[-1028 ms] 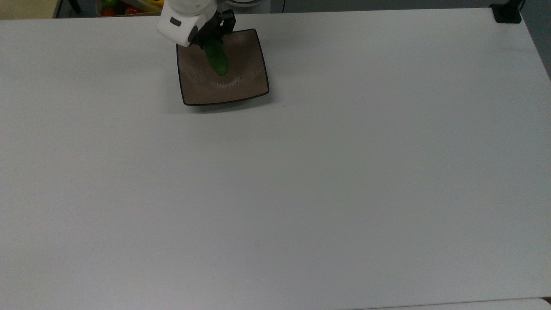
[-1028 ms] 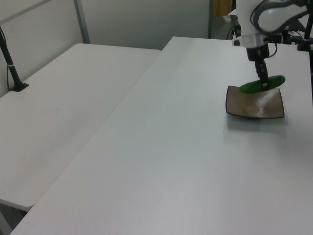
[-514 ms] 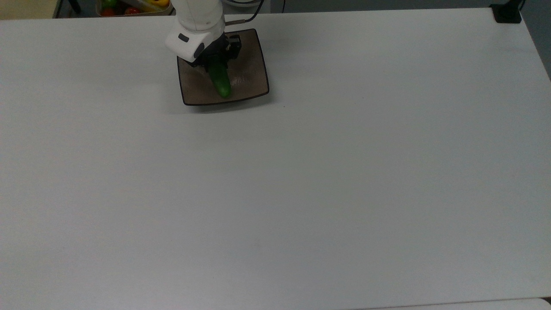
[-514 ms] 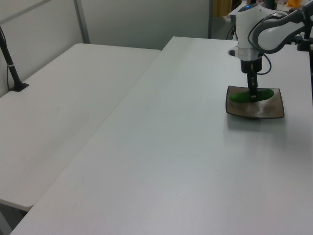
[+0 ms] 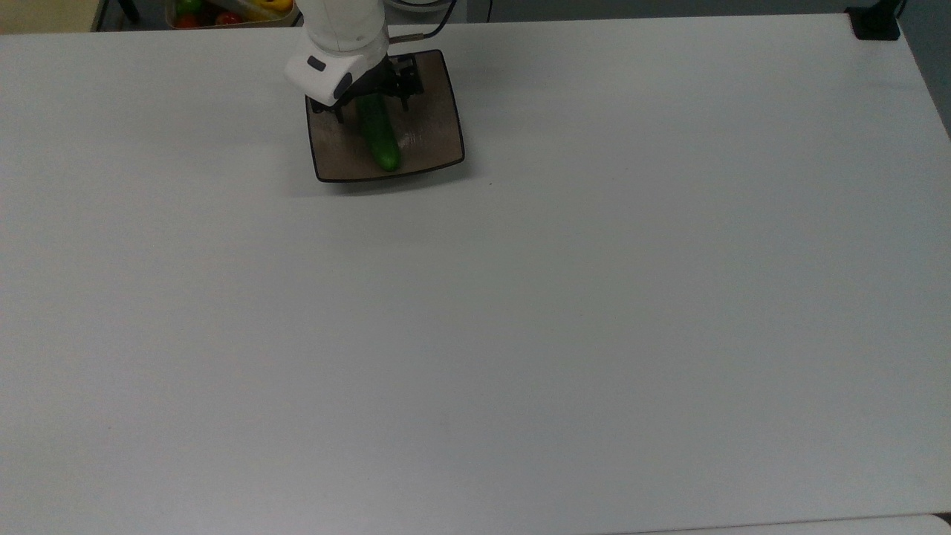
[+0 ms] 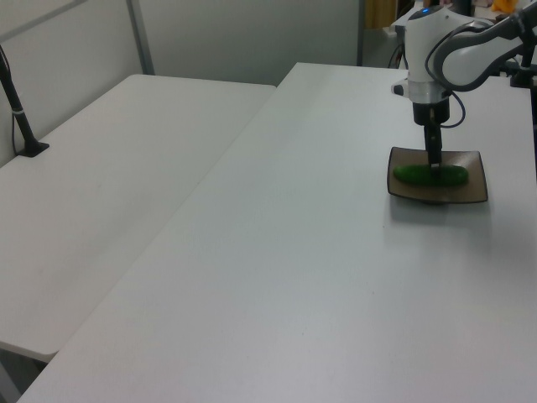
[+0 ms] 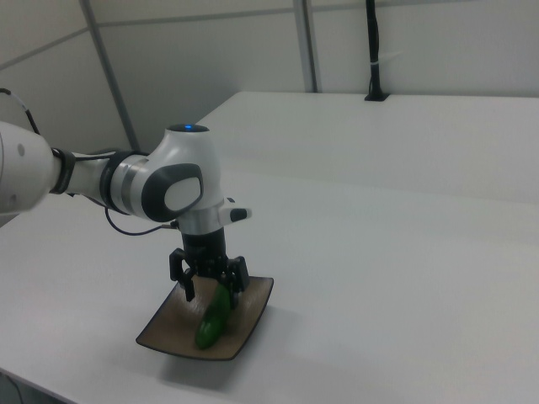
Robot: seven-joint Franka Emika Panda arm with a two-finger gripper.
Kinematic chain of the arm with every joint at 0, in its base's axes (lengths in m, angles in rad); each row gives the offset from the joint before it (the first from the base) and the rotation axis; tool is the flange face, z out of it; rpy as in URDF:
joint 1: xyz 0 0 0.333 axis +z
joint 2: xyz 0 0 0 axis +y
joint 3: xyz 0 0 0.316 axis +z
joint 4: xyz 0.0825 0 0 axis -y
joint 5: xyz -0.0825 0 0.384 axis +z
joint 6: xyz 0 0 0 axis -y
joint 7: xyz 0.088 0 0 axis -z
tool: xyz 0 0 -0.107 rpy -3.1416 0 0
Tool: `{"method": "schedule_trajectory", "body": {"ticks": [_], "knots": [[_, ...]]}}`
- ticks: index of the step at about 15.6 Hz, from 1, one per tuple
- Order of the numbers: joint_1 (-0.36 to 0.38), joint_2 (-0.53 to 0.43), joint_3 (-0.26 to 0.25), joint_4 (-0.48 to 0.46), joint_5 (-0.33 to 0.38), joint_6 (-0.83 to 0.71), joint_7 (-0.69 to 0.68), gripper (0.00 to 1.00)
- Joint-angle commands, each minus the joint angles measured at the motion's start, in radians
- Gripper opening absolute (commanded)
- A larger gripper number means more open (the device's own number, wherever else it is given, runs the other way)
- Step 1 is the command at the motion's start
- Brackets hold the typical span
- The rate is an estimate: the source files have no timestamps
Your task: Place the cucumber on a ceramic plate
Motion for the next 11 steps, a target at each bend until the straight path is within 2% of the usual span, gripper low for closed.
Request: {"method": "schedule_trajectory", "body": {"ticks": [1, 3, 6, 8, 11], "knots": [[0.007, -0.023, 0.028, 0.095, 0.010, -0.103, 0.076, 1.00], [0.007, -0.023, 0.062, 0.193, 0.009, -0.149, 0.146, 1.00], [0.009, -0.023, 0.071, 0.382, 0.010, -0.296, 0.264, 1.00], [0.006, -0.023, 0.095, 0.478, 0.010, -0.365, 0.372, 1.00], [0.004, -0.026, 0.102, 0.590, 0.012, -0.466, 0.515, 1.00]]}}
